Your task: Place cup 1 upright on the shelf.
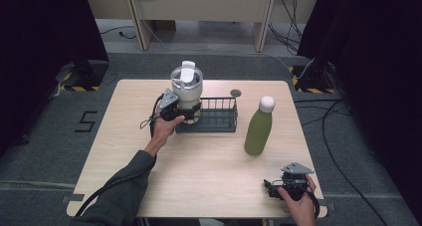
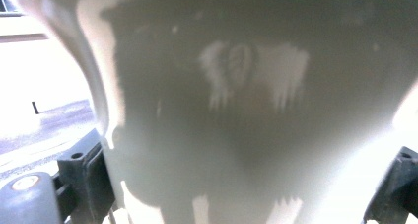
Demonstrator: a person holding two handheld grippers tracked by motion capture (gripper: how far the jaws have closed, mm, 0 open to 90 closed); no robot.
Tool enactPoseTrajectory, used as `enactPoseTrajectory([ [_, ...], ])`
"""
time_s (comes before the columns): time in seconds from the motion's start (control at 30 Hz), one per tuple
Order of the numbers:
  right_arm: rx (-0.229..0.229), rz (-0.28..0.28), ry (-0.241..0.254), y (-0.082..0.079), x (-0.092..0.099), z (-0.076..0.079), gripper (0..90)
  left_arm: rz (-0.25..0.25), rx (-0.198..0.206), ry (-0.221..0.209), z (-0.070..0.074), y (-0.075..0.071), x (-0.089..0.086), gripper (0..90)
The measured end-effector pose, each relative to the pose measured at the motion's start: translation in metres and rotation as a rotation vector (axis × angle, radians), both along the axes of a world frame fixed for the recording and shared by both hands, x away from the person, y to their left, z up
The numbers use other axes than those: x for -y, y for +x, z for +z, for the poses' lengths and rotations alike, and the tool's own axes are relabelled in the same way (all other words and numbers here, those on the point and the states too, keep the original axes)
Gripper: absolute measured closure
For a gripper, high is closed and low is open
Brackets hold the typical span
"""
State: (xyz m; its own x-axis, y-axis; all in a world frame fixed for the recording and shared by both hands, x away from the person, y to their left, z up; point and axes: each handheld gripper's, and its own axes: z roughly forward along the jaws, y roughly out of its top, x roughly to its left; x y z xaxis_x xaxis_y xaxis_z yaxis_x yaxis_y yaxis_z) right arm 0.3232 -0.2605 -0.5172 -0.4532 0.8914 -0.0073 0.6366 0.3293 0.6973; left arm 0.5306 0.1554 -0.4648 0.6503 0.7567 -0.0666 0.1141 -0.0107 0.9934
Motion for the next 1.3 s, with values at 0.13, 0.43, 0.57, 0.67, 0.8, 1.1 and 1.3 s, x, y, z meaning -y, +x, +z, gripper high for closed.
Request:
enactPoseTrajectory([
  [0.13, 0.0, 0.0, 0.0, 0.0, 0.0, 0.0, 0.4, 0.018, 0.018, 0.011, 0.0, -0.003, 0.001, 8.9],
  [0.43, 0.001, 0.001, -0.001, 0.0, 0.0, 0.0, 0.4, 0.039, 0.009, 0.003, -0.001, -0.007, -0.001, 8.6],
  [0.57, 0.0, 0.0, 0.0, 0.0, 0.0, 0.0, 0.4, 0.053, 0.008, -0.004, -0.001, -0.01, 0.0, 8.5],
  [0.67, 0.0, 0.0, 0.0, 0.0, 0.0, 0.0, 0.4, 0.061, 0.012, 0.001, -0.001, -0.012, 0.0, 8.5],
  [0.8, 0.0, 0.0, 0.0, 0.0, 0.0, 0.0, 0.4, 0.063, 0.004, 0.003, 0.0, -0.011, 0.0, 8.2],
  [1.1, 0.001, 0.0, -0.001, 0.0, 0.0, 0.0, 0.4, 0.055, 0.022, -0.015, -0.001, -0.012, -0.001, 8.1],
  [1.3, 0.0, 0.0, 0.0, 0.0, 0.0, 0.0, 0.4, 0.051, 0.015, -0.029, -0.001, -0.013, -0.002, 8.1],
])
